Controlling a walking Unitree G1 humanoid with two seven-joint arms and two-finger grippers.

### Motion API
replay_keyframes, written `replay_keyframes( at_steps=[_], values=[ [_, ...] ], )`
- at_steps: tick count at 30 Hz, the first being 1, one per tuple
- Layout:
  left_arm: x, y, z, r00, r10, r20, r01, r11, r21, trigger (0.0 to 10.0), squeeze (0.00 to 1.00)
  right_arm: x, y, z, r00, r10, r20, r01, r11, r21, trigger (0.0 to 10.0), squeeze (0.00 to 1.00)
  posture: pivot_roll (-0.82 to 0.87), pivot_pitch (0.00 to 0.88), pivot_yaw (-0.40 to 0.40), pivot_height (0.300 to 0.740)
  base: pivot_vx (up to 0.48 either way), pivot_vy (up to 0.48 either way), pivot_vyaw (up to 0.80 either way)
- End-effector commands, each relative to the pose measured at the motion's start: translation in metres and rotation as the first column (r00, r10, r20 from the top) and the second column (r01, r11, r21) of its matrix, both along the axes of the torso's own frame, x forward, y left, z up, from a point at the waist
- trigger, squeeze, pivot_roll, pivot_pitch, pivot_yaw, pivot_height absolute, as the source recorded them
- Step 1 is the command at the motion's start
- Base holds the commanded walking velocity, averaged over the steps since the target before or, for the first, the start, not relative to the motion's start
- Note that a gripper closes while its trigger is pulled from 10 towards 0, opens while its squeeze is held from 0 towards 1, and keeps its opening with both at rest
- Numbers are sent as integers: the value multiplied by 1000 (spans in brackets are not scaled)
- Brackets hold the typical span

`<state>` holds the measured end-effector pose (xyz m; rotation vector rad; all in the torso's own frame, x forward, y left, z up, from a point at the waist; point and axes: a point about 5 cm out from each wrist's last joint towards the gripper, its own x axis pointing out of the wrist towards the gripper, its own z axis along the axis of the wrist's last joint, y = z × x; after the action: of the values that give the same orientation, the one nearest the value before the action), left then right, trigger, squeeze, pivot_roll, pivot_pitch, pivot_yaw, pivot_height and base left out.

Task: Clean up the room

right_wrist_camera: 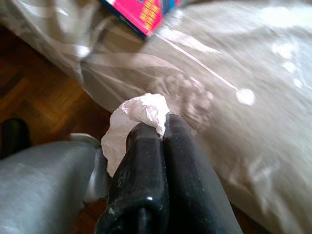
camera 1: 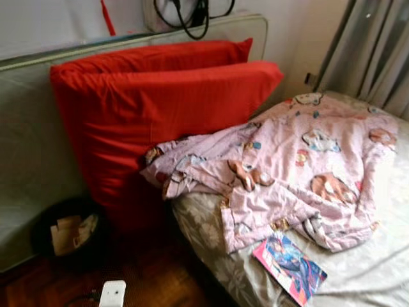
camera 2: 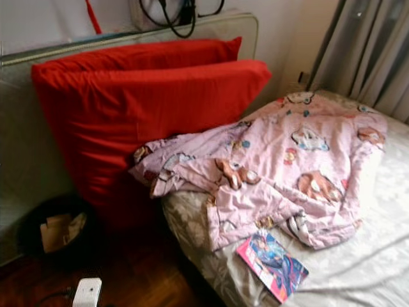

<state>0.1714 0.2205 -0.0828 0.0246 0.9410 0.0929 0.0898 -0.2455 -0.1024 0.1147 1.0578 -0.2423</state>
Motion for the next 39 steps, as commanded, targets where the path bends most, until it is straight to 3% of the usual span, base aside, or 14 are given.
replay_keyframes(
  at_steps=[1, 13, 29, 39],
  values=[
    [-5, 4, -2, 1000, 4, -28, -4, 1000, 9, 10000, 0, 2, 0, 1, 1000, -15, 13, 15, 1000, 5, 10000, 0, 78, 0, -15, 740, 0, 0, 800],
    [-7, 6, -3, 999, 12, -38, -11, 1000, 25, 10000, 0, 2, 1, 0, 1000, 5, 9, -5, 1000, 11, 10000, 0, 78, 0, -10, 740, 0, 0, 800],
    [-10, 4, -4, 998, 13, -54, -11, 999, 31, 10000, 0, 0, 1, 0, 999, 39, -7, -39, 999, 20, 10000, 0, 87, 0, -16, 740, 0, 0, 0],
    [-9, 5, -4, 998, 10, -68, -7, 999, 43, 10000, 0, 1, 2, 0, 999, 40, -10, -40, 999, 24, 10000, 0, 100, 0, -23, 740, 0, 0, 686]
  ],
)
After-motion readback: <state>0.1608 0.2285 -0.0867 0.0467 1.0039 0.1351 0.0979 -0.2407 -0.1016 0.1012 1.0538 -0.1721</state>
